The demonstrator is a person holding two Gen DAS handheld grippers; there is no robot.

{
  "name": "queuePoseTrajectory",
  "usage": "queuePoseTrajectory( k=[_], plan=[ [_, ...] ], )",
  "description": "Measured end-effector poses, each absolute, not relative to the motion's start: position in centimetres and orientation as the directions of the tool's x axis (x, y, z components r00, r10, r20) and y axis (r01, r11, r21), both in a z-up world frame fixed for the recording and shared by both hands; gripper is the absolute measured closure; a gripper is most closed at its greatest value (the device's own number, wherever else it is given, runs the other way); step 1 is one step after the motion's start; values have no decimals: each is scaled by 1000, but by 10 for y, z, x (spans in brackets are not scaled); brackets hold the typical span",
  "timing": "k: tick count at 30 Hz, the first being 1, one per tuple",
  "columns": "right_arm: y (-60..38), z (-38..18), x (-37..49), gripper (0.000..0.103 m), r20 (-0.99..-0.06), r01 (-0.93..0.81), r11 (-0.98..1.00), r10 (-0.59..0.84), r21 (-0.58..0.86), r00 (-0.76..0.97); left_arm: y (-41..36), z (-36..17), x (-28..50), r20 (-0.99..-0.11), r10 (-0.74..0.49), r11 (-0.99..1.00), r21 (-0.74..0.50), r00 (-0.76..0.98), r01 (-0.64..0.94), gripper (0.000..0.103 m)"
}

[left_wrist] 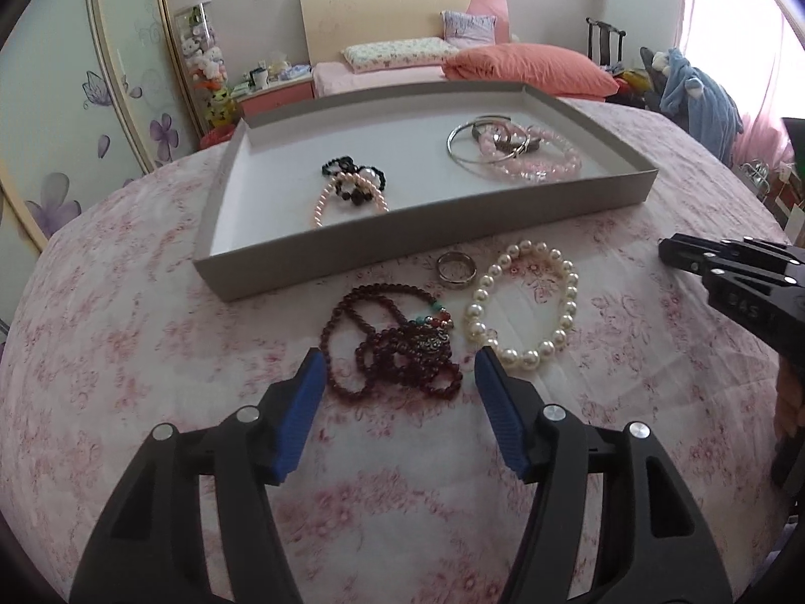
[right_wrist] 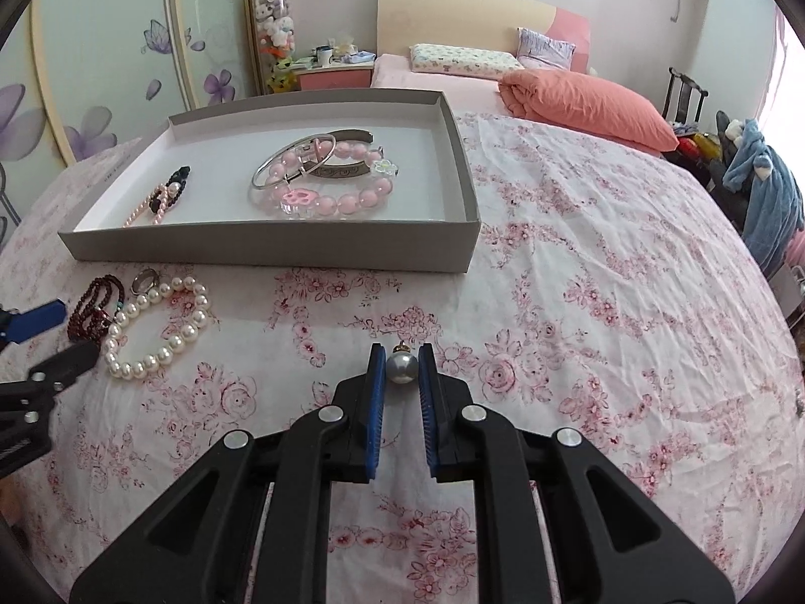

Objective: Organize jewelry
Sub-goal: 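Close the left tool on the dark red bead necklace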

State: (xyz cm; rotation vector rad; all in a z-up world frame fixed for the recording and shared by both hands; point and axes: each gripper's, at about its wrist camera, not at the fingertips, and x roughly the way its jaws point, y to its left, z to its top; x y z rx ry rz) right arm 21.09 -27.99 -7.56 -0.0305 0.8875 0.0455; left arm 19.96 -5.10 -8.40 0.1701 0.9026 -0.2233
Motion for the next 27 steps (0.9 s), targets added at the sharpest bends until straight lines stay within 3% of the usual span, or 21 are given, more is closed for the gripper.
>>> queuePoseTrajectory(
  k=[5, 7, 9, 11, 27],
  plan=[
    [-283, -75, 211, 89, -776, -52, 999, 35, 2, 630, -49, -86, 209, -797, -115, 973, 29, 593, 229, 46],
    [-280, -75, 212, 89, -776, -52, 999, 36, 4, 630, -46, -86, 211, -792, -119, 976, 17, 599, 216, 56],
    [-280, -74, 212, 89, -776, -52, 999, 37, 6, 629, -43, -86, 212, -786, -110, 978, 24, 608, 207, 79],
    [-281, -74, 212, 89, -776, -52, 999, 39, 8, 629, -39, -86, 211, -787, -97, 980, 33, 609, 198, 89],
    [-282, -74, 212, 88, -776, -52, 998, 47, 18, 628, -4, -84, 197, -786, -85, 987, 20, 612, 162, 88]
  ],
)
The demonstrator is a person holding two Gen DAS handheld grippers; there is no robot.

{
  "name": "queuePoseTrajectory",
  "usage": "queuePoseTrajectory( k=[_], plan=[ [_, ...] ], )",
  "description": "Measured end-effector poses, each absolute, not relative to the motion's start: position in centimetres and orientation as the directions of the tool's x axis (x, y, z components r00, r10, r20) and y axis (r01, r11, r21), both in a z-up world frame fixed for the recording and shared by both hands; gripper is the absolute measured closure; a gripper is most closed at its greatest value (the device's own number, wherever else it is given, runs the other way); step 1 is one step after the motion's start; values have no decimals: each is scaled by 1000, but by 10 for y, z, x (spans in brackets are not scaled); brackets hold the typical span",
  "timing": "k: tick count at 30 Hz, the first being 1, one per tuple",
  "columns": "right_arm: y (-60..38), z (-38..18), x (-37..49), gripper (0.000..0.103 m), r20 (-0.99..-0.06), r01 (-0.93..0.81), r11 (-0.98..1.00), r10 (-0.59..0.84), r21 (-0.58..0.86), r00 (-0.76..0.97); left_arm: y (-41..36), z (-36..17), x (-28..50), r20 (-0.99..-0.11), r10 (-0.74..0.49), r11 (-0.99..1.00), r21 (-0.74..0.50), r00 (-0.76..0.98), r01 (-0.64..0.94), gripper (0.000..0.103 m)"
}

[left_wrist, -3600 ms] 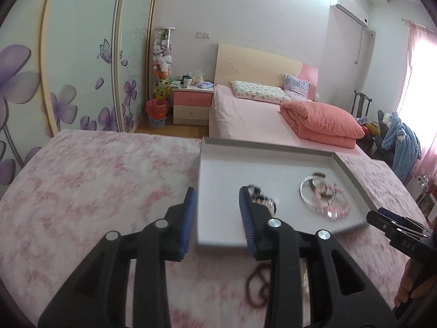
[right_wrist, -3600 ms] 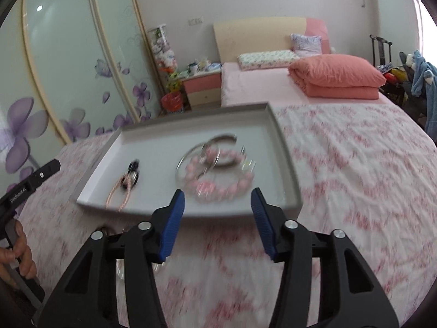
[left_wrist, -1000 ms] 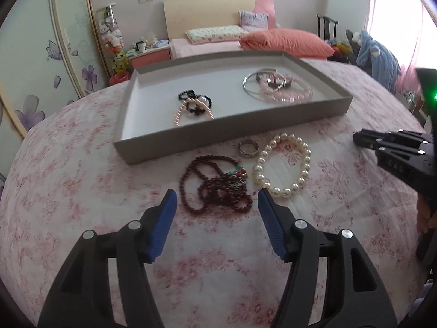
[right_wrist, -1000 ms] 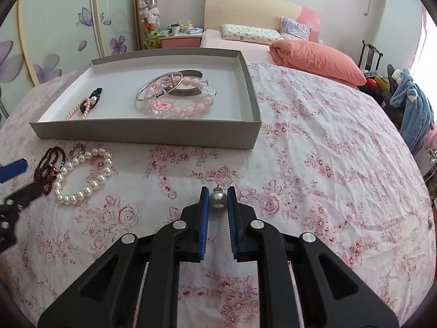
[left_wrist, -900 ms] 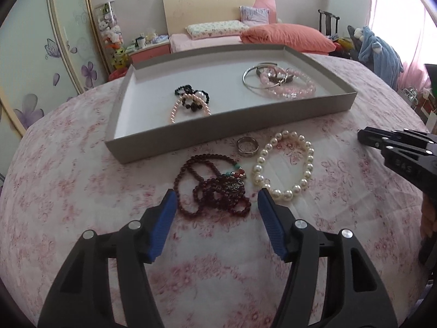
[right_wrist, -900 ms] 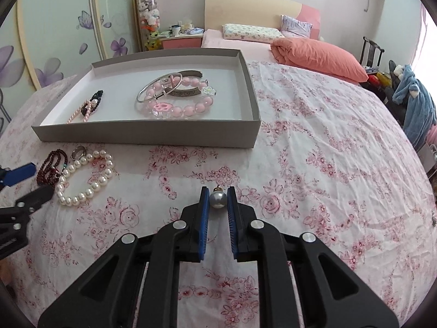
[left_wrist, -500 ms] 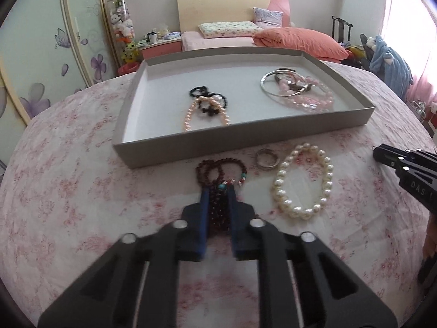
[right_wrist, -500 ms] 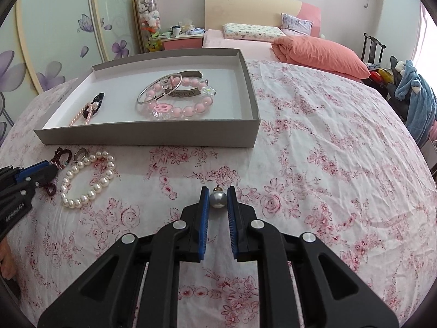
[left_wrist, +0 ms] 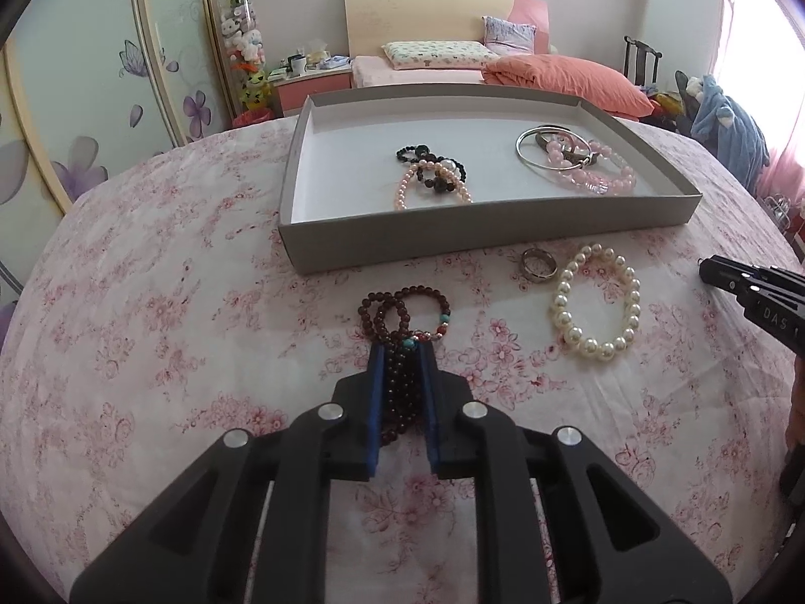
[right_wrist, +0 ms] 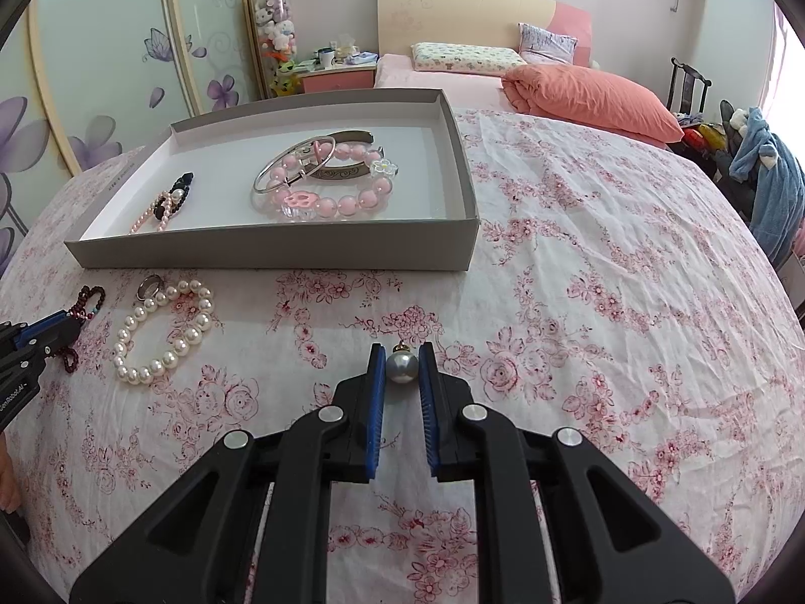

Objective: Organize jewelry
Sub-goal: 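Close the left tool on the dark red bead necklace, then carry the necklace and earring into the gray tray and open both tools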

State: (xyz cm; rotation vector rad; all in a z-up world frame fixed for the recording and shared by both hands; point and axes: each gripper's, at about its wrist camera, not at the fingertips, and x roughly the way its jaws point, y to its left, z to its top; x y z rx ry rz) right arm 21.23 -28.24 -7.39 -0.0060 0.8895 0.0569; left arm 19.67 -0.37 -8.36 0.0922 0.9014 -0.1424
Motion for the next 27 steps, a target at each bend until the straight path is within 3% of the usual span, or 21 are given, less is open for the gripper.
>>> queuePoseTrajectory(
  k=[17, 22, 27],
  plan=[
    [-283, -74, 213, 88, -776, -51, 998, 55, 30, 628, -5, -84, 196, -786, -99, 986, 3, 610, 164, 86],
    [-283, -72, 211, 89, -776, -48, 998, 59, 37, 628, -3, -83, 196, -785, -98, 989, -7, 612, 149, 92],
    [-274, -69, 197, 89, -770, -97, 988, 156, 122, 619, 5, -81, 186, -786, -139, 989, -76, 602, 128, 94]
  ],
)
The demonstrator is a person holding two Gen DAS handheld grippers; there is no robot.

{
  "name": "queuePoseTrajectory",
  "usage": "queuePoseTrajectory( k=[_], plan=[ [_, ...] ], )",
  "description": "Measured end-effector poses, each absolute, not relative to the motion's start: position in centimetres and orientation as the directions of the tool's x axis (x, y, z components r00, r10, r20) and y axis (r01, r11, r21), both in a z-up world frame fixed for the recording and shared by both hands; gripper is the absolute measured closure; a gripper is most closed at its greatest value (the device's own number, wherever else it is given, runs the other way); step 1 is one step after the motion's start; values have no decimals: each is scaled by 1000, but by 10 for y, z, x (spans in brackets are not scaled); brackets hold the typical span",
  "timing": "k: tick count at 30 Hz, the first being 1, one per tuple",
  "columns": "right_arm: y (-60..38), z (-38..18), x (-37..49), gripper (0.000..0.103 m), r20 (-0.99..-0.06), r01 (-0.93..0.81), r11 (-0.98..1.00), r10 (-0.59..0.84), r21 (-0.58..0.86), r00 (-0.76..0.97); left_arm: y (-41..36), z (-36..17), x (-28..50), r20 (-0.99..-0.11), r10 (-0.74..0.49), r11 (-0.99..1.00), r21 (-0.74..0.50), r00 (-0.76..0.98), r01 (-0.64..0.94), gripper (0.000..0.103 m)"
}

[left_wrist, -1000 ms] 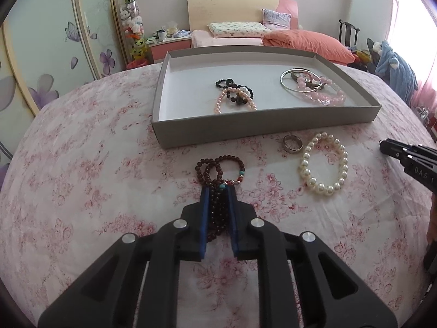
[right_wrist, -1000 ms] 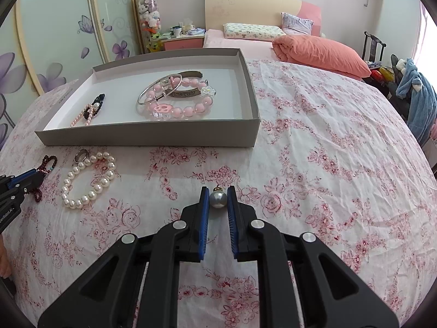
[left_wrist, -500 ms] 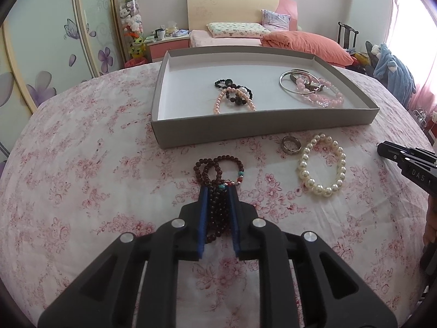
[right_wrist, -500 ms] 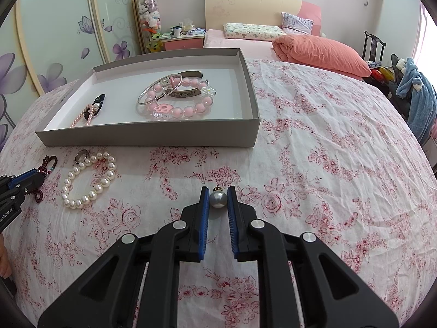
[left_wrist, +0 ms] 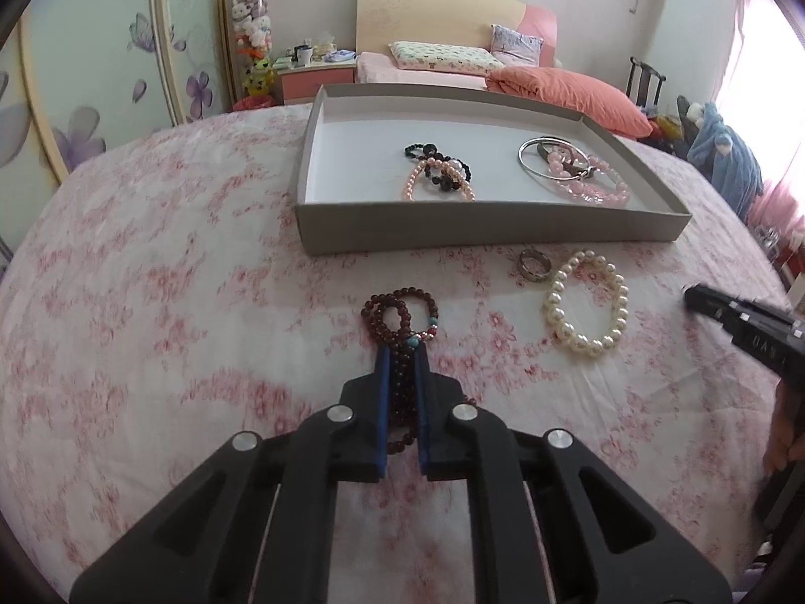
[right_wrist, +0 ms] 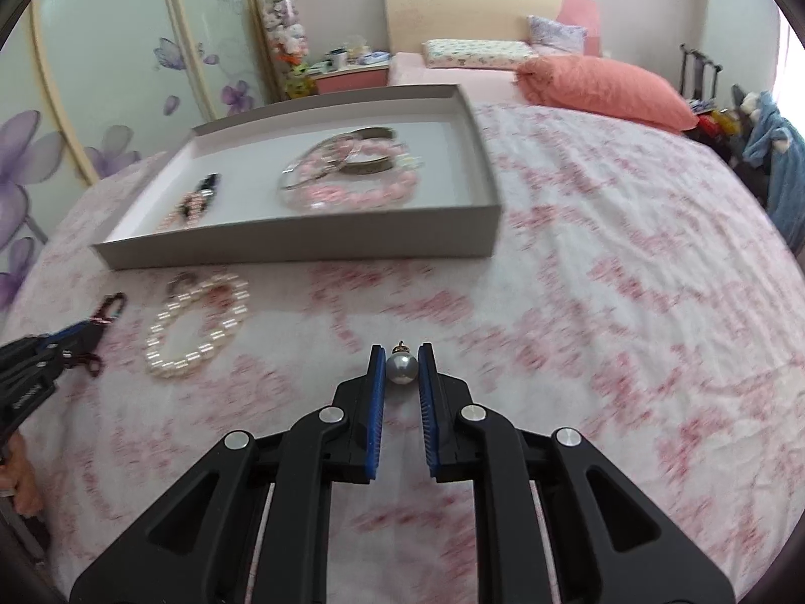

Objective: Organize jewelry
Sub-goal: 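Carry the necklace and earring into the gray tray and open both tools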

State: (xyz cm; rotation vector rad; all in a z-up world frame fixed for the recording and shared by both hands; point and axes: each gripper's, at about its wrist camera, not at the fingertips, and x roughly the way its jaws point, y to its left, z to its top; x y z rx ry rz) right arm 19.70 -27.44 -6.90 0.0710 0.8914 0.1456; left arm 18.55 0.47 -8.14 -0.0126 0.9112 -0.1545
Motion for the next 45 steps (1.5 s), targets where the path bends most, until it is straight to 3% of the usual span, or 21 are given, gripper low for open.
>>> queuePoseTrajectory(
  k=[8, 26, 36, 45],
  plan=[
    [-250, -39, 171, 89, -668, -160, 972, 233, 170, 707, 11, -52, 159, -696, -190, 982, -146, 693, 123, 94],
    [-235, 28, 132, 89, -298, -152, 988, 156, 39, 942, -13, 12, 121, -438, -164, 986, -47, 884, 160, 94],
    [-231, 45, 133, 89, -204, -132, 991, 129, 0, 970, -24, 29, 124, -377, -171, 984, -23, 910, 176, 94],
    [-233, 45, 146, 89, -194, -118, 993, 119, 15, 974, -32, 38, 136, -349, -182, 982, -16, 919, 188, 94]
  ],
)
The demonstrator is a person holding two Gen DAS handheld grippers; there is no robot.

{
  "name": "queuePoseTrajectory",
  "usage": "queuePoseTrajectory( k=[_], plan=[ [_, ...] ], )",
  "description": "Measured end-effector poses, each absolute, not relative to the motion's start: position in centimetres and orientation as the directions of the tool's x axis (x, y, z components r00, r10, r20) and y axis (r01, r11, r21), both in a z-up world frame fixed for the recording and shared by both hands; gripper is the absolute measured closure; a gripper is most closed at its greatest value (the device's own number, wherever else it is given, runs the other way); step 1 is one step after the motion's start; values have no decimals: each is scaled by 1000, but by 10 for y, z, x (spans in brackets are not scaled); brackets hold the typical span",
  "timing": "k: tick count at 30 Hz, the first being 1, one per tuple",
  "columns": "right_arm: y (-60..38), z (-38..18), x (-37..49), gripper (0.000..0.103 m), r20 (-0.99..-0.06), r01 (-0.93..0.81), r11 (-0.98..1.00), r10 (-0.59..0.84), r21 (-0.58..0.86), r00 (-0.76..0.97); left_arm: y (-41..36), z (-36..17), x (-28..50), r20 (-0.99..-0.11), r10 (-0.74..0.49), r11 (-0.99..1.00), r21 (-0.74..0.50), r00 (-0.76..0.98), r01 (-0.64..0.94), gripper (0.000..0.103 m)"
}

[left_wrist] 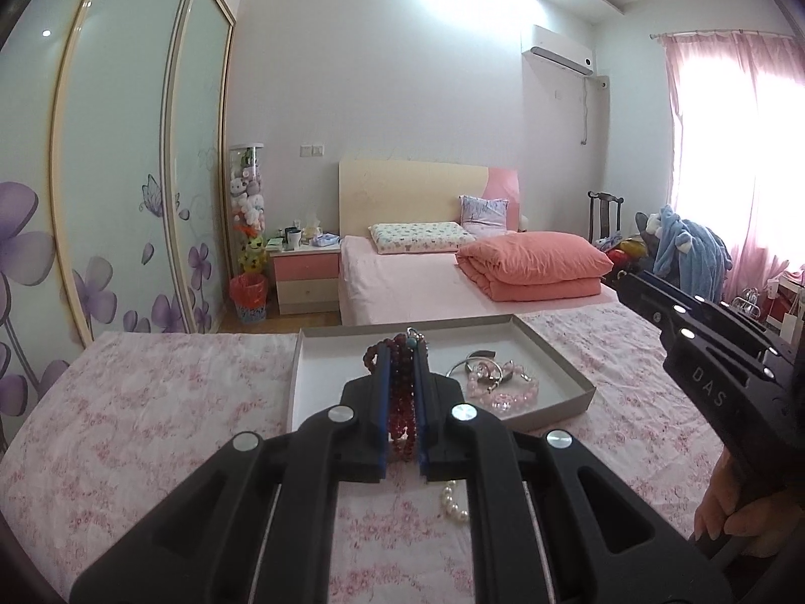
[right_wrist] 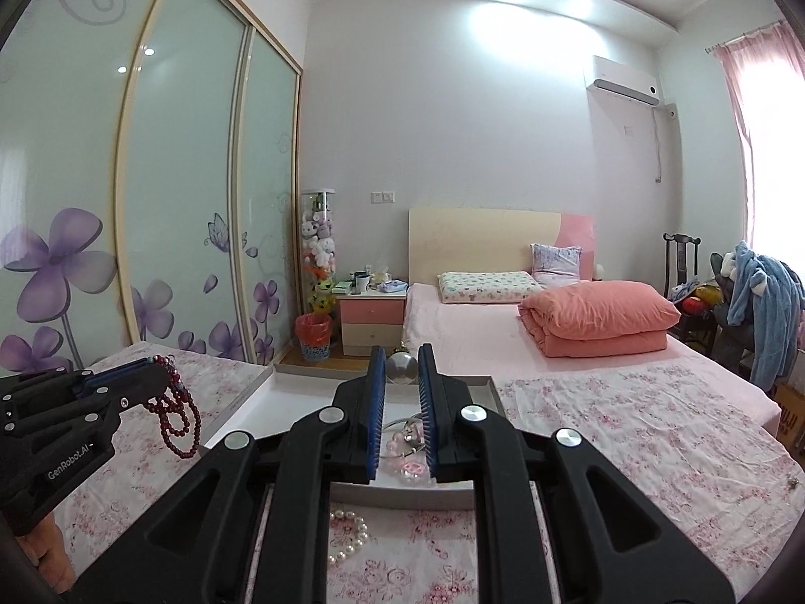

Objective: Organize jewelry
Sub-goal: 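Carry the necklace and earring into the gray tray and open both tools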

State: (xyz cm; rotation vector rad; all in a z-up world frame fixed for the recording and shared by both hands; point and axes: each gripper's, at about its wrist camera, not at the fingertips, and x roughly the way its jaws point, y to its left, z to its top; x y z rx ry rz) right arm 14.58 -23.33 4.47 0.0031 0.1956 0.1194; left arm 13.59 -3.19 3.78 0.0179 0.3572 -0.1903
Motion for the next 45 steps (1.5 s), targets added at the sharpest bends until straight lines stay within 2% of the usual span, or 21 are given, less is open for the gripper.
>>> queuePoseTrajectory(
  k=[14, 21, 29, 33, 35, 37, 45],
  plan=[
    [-231, 40, 187, 89, -205, -112, 993, 114, 22, 972, -42, 40, 179, -350, -179, 982, -10, 919, 188, 94],
    [-233, 22, 243, 89, -313, -126, 990, 138, 59, 940, -47, 28, 224, -390, -193, 980, -25, 900, 199, 94],
    [-238, -5, 299, 89, -479, -149, 975, 210, 162, 852, -46, -3, 274, -490, -192, 980, -47, 850, 194, 94],
    [-240, -13, 309, 88, -529, -140, 970, 225, 197, 818, -42, -11, 289, -521, -188, 982, -72, 832, 177, 93],
    [-244, -14, 309, 84, -537, -133, 968, 231, 215, 811, -39, -11, 292, -522, -186, 982, -80, 832, 170, 92],
    [-247, -13, 305, 65, -537, -121, 968, 225, 222, 813, -34, -10, 293, -520, -181, 983, -84, 835, 161, 91],
    [-257, -8, 288, 64, -540, -114, 966, 226, 232, 811, -13, 3, 274, -502, -138, 990, -79, 854, 113, 85]
  ],
)
